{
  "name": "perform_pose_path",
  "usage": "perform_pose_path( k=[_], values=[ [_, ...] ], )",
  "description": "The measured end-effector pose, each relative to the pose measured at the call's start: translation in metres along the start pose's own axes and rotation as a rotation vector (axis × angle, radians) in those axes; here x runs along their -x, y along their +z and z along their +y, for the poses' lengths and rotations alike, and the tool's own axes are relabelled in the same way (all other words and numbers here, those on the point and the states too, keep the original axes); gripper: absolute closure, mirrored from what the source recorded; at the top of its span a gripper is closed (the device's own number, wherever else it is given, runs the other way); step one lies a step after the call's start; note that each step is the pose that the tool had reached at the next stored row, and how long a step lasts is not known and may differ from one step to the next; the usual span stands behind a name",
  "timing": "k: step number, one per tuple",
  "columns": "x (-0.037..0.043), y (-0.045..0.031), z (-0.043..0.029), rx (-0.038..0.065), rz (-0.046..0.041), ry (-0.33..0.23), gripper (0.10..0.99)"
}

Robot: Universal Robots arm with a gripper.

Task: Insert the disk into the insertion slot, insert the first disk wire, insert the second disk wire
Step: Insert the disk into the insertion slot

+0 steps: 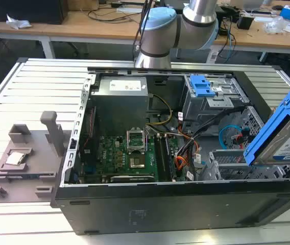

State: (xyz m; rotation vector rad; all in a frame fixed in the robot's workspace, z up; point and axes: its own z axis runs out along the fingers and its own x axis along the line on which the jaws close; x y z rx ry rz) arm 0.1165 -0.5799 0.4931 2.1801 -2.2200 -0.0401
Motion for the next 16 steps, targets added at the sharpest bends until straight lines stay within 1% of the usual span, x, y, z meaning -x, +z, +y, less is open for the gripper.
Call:
perform_pose_path(
  k=[3,7,9,11,16],
  values=[
    [0.0000,0.0035,0.0006,0.000,0.0000,0.000,0.718],
    [0.0000,0.0109,0.0004,0.000,0.0001,0.000,0.718],
    [0.0000,0.0123,0.0003,0.000,0.0000,0.000,0.718],
    [0.0000,0.0169,0.0002,0.000,0.0001,0.000,0.718],
    [0.0000,0.0205,0.0000,0.000,0.0000,0.000,0.718]
  ],
)
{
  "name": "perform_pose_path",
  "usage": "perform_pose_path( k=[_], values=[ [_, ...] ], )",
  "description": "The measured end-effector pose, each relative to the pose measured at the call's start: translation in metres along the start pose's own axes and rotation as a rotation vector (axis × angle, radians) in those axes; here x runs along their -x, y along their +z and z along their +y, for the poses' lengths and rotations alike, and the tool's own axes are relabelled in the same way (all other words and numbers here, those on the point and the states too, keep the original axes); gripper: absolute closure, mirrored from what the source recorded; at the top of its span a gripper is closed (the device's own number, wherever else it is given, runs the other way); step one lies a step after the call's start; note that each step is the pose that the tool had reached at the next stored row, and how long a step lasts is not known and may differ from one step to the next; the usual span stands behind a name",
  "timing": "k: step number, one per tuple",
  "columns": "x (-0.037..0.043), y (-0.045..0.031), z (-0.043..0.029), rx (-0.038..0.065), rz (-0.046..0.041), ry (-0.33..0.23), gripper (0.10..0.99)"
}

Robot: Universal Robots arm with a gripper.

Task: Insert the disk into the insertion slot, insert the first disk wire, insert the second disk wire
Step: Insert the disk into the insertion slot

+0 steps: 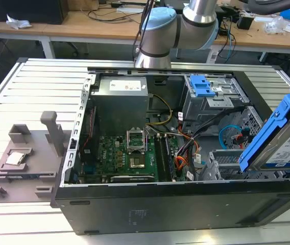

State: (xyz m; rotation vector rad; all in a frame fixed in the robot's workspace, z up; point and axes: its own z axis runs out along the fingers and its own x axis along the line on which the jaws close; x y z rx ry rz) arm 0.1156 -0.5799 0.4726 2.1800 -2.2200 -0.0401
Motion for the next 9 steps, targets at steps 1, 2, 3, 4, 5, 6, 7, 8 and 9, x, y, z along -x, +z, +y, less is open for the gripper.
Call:
perform_pose_path(
  k=[1,2,3,4,5,6,7,8,9],
  values=[
    [0.0000,0.0010,0.0000,0.000,0.0000,0.000,0.718],
    [0.0000,0.0018,-0.0001,0.000,0.0000,0.000,0.718],
    [0.0000,0.0024,-0.0001,0.000,0.0000,0.000,0.718],
    [0.0000,0.0029,-0.0001,0.000,0.0000,0.000,0.718],
    [0.0000,0.0034,-0.0001,0.000,0.0000,0.000,0.718],
    [0.0000,0.0042,-0.0002,0.000,0.0000,0.000,0.718],
    [0.0000,0.0049,-0.0002,0.000,0.0000,0.000,0.718],
    [0.0000,0.0060,-0.0003,0.000,0.0000,0.000,0.718],
    [0.0000,0.0071,-0.0003,0.000,0.0000,0.000,0.718]
  ],
)
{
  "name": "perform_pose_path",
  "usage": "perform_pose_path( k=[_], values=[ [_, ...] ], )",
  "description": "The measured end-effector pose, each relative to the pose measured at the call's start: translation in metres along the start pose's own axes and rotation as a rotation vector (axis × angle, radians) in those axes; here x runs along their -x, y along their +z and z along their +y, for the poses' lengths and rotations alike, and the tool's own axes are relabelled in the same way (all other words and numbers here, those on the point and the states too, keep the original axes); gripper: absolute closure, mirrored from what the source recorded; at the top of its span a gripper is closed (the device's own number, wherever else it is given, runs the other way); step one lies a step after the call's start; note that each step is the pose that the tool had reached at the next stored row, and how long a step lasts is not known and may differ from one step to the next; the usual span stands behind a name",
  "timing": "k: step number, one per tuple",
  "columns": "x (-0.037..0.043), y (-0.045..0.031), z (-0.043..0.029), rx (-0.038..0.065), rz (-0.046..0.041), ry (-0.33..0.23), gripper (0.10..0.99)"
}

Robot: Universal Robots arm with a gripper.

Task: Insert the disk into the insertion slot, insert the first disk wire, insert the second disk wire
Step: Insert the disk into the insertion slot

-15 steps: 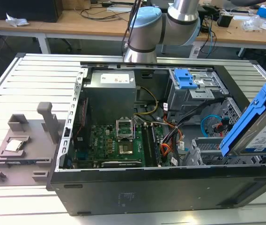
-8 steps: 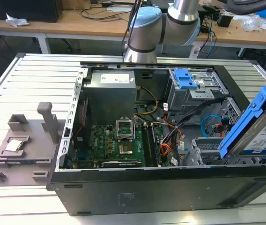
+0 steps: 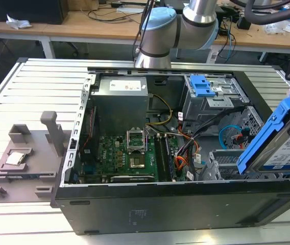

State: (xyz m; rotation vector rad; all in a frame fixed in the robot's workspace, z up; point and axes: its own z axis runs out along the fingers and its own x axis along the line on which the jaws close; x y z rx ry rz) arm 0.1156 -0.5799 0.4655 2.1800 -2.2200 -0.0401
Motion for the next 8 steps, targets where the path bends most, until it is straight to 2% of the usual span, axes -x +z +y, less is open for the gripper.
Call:
perform_pose_path(
  k=[8],
  values=[
    [0.0000,0.0062,-0.0002,0.000,0.0002,0.000,0.718]
  ],
)
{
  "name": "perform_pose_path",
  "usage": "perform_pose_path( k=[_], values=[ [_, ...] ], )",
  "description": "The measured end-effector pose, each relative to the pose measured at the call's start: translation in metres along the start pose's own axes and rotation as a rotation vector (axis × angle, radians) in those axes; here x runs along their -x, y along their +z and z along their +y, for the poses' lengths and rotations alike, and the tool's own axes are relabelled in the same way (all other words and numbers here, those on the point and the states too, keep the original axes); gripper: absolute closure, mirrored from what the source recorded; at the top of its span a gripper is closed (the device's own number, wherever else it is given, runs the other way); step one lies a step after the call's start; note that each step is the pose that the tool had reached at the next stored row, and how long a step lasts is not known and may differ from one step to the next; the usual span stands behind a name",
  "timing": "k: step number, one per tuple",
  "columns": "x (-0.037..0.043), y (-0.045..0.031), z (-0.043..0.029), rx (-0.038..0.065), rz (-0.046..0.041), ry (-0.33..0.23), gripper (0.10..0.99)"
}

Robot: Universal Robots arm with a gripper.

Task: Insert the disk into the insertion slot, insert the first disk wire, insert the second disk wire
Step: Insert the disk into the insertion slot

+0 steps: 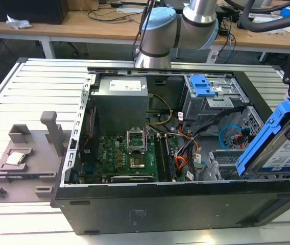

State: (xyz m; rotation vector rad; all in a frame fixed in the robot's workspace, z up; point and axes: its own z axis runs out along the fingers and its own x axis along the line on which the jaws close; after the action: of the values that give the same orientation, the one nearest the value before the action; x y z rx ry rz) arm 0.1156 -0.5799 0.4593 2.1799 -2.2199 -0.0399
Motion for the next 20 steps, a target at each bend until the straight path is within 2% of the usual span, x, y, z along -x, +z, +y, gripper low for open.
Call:
perform_pose_path(
  k=[9,15,17,20],
  values=[
    [0.0000,0.0059,-0.0002,0.000,-0.0004,0.000,0.718],
    [0.0000,0.0053,-0.0001,-0.001,-0.0009,0.000,0.718],
    [0.0001,-0.0013,0.0025,-0.005,-0.0003,0.000,0.718],
    [0.0019,-0.0009,0.0142,-0.005,-0.0034,0.000,0.718]
  ],
)
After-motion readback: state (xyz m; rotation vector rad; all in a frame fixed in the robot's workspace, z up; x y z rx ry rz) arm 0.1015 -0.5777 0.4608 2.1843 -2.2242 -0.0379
